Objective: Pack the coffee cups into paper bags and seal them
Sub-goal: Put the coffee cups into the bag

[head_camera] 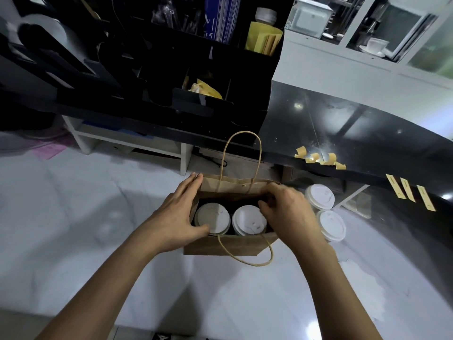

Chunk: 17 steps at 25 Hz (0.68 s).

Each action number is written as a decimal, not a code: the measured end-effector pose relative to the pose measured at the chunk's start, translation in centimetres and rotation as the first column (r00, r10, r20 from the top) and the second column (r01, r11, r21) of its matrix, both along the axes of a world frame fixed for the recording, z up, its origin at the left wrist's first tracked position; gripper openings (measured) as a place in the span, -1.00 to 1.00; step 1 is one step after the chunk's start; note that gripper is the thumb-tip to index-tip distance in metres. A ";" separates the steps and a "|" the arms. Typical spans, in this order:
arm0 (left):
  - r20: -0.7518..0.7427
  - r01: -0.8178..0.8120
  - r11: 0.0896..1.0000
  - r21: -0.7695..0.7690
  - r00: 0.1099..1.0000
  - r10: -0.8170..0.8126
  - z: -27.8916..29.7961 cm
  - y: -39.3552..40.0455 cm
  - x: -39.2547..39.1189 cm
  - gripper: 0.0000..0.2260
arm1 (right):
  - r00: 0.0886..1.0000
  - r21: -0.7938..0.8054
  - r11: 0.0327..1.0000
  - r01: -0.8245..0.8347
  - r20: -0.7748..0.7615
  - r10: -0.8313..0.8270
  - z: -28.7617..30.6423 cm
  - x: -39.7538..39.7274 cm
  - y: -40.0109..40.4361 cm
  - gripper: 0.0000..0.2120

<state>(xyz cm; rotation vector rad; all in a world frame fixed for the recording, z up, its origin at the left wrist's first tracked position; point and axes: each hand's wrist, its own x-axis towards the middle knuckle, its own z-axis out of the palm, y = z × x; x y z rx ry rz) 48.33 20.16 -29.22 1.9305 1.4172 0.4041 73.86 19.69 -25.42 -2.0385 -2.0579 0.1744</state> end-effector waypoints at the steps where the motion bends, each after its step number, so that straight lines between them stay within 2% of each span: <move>1: 0.001 0.002 1.000 0.002 1.000 -0.002 0.0 0.0 0.0 -0.03 | 1.000 0.072 0.997 0.025 -0.013 -0.024 0.1 0.5 -0.2 -0.82; 3: 0.003 0.000 1.000 0.002 1.000 0.000 -0.1 0.1 -0.2 -0.04 | 0.994 0.142 0.986 0.092 -0.074 -0.083 0.1 1.3 -0.6 -0.81; 8: 0.015 -0.009 1.000 0.011 1.000 0.009 -0.5 0.5 -0.8 -0.06 | 0.933 -0.007 0.982 0.188 -0.313 -0.181 -0.5 2.0 -0.9 -0.82; 17: 0.063 -0.068 0.998 0.004 0.996 0.067 -1.2 1.8 -3.9 -0.08 | 0.917 -0.040 0.989 0.142 -0.371 -0.147 -1.0 -0.1 -0.6 -0.80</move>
